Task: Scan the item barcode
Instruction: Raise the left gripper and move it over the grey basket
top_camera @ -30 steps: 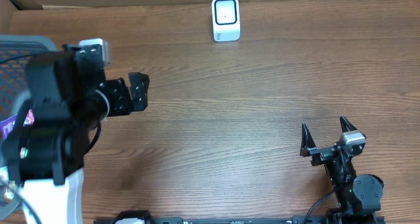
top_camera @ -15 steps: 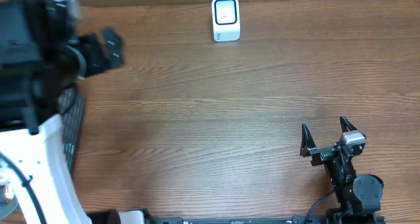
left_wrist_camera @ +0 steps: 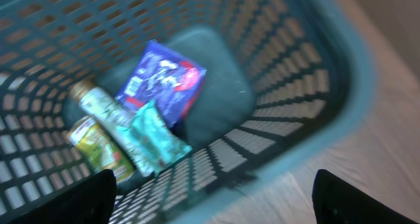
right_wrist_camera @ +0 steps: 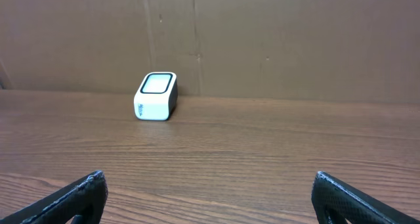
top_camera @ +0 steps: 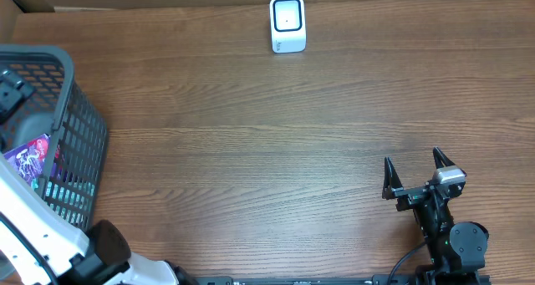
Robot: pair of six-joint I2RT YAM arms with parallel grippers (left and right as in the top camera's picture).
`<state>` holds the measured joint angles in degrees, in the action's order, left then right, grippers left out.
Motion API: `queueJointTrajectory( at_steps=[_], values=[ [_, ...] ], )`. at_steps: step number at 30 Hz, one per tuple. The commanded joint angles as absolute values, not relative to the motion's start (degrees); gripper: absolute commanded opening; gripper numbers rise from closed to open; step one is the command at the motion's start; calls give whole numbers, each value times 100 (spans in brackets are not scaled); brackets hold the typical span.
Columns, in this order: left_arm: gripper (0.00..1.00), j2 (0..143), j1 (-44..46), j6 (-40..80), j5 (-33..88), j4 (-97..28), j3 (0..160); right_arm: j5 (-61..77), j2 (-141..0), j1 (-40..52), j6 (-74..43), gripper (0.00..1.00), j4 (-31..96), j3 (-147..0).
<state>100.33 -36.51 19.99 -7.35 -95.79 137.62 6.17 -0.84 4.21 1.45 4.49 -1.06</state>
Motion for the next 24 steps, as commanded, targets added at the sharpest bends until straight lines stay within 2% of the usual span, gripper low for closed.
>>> queueJointTrajectory(
  at_steps=[1,15,21,24],
  values=[
    [86,10304,-3822,2290,-1070,-9601,13732,652,-19,445,132,100,421,-45],
    [85,10735,-4425,2484,-996,-8903,12407,652,-19,445,132,100,421,-45],
    [81,10737,-4388,2231,-1017,-8099,11518,652,-19,445,132,100,421,-45],
    [83,10757,-4386,1984,-1223,-7500,10986,652,-19,445,132,100,421,-45]
  ],
)
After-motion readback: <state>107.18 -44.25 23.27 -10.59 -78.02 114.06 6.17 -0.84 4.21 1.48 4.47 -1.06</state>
